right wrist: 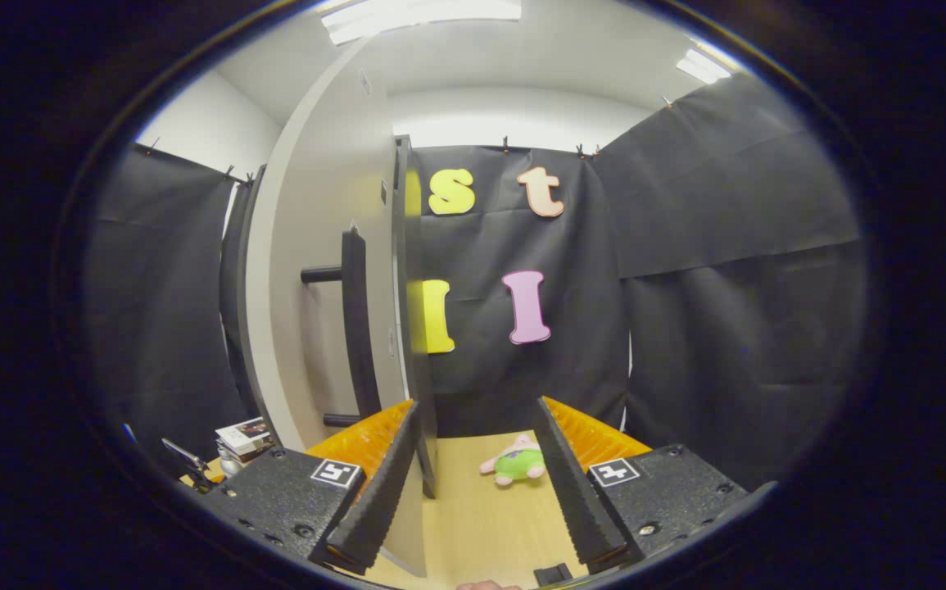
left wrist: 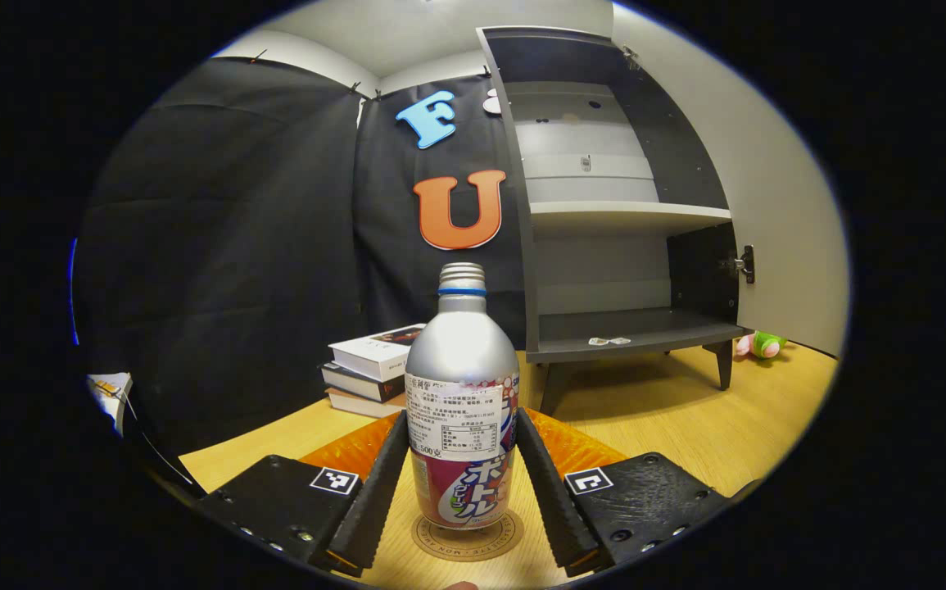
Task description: Open the cabinet door with the right hand, grasp the bottle in the cabinet with the left hand and place it on the coaster, then close the cabinet door with the right hand.
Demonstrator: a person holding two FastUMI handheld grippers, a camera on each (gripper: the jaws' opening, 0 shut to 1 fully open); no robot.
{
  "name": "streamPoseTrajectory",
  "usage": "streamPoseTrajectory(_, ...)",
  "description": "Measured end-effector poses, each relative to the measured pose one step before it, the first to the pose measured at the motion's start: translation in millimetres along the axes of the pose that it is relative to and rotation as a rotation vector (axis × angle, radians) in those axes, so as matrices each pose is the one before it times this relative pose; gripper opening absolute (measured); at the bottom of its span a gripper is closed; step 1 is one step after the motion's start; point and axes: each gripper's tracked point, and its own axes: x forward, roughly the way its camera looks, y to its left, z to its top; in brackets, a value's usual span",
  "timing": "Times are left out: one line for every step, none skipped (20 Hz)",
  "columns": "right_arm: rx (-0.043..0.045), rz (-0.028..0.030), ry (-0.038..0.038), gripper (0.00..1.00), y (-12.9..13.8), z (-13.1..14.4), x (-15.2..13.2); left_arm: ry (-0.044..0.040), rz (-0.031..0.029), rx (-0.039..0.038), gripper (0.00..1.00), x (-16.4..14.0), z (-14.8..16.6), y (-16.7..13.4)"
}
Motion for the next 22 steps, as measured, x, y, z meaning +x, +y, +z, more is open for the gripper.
streamPoseTrajectory(0.00011, -0.00070, -0.00048, 0.87, 0.08, 1.08, -1.17, 0.00816, 0.00749, -0.00767, 0.76, 0.55, -4.74, 2.58)
streamPoseTrajectory(0.00039, -0.00280, 0.00251, 0.87, 0.21, 0.71, -1.10, 0.01164, 0.00203, -0.00497, 0.76, 0.54, -3.88, 0.38)
streamPoseTrajectory(0.00175, -0.00284, -0.00060, 0.87, -0.13, 0.81, -0.44, 0.00656, -0.00029, -0.00295, 0.76, -0.33, -3.30, 0.67)
streamPoseTrajectory(0.00052, -0.00101, -0.00013, 0.87, 1.06, 1.01, 0.04, 0.00507, -0.00364, -0.00552, 0.76, -0.63, -3.07, -0.62)
streamPoseTrajectory(-0.00117, -0.00128, 0.00191, 0.87, 0.74, -0.47, -0.31, 0.00045, -0.00039, 0.00065, 0.76, 1.00, -2.24, -0.08)
streamPoseTrajectory(-0.00311, -0.00391, -0.00095, 0.87, 0.39, 1.59, -0.19, 0.00031, 0.00242, 0.00345, 0.77, 0.79, -2.59, 0.82)
streamPoseTrajectory(-0.00554, -0.00244, -0.00192, 0.87, -0.21, 1.05, -0.45, 0.01612, 0.00287, 0.00027, 0.77, 0.29, -6.02, 1.30)
streamPoseTrajectory(-0.00571, -0.00341, 0.00065, 0.87, -0.31, 0.55, 0.28, 0.01179, 0.00450, -0.00378, 0.77, -2.40, -3.36, 0.44)
streamPoseTrajectory(-0.00281, -0.00343, -0.00102, 0.87, 0.16, 0.22, 0.07, -0.01809, -0.00076, -0.00029, 0.77, 1.34, 4.97, -0.32)
streamPoseTrajectory(-0.00051, -0.00277, 0.00004, 0.87, -0.25, 0.93, -0.25, 0.01196, -0.00410, -0.00141, 0.77, 0.48, -3.02, -1.23)
streamPoseTrajectory(0.00107, -0.00217, -0.00038, 0.87, -0.96, 0.37, -0.22, -0.01150, 0.00124, 0.00592, 0.76, -0.22, 0.18, -0.27)
streamPoseTrajectory(0.00404, 0.00014, -0.00128, 0.87, 0.48, 0.66, 0.51, -0.00343, 0.00256, -0.00056, 0.77, -0.13, -0.38, -0.06)
streamPoseTrajectory(0.00645, 0.00073, -0.00185, 0.87, -0.43, -0.34, -0.16, -0.00333, 0.00365, -0.00287, 0.76, -2.23, -0.17, 0.59)
streamPoseTrajectory(0.00401, 0.00083, -0.00055, 0.87, -0.51, -0.15, 0.47, 0.00081, 0.00342, -0.00442, 0.77, -1.08, 0.70, 0.80)
streamPoseTrajectory(0.00260, 0.00000, 0.00152, 0.87, -0.22, -0.75, 0.80, 0.00219, 0.00282, -0.00435, 0.76, -0.65, -0.93, -0.06)
streamPoseTrajectory(0.00082, -0.00083, 0.00361, 0.87, 0.22, -1.08, 1.08, 0.00097, 0.00041, -0.00195, 0.87, -0.24, -0.74, -0.66)
streamPoseTrajectory(0.00172, -0.00084, 0.00119, 0.87, -0.68, -0.76, 0.44, 0.00092, -0.00144, -0.00051, 0.77, -1.45, -0.06, 0.38)
streamPoseTrajectory(0.00158, 0.00049, -0.00103, 0.87, -0.26, 0.33, 0.31, 0.00151, -0.00270, 0.00361, 0.77, -0.02, 0.77, -0.49)
streamPoseTrajectory(0.00037, 0.00029, 0.00016, 0.87, -0.19, 0.02, 0.70, 0.00450, -0.00094, 0.00190, 0.78, -1.43, -1.34, -0.18)
streamPoseTrajectory(0.00058, -0.00022, 0.00025, 0.87, -0.57, -0.54, 0.67, 0.00316, -0.00190, -0.00221, 0.78, -0.72, -0.93, -0.92)
streamPoseTrajectory(0.00046, 0.00025, 0.00109, 0.87, -0.05, -0.39, -0.51, -0.00112, 0.00009, -0.00023, 0.79, -0.78, 0.09, 0.32)
streamPoseTrajectory(0.00186, -0.00004, -0.00123, 0.87, -0.10, 0.13, -0.03, 0.00195, 0.00040, 0.00217, 0.80, -0.51, -0.42, 0.40)
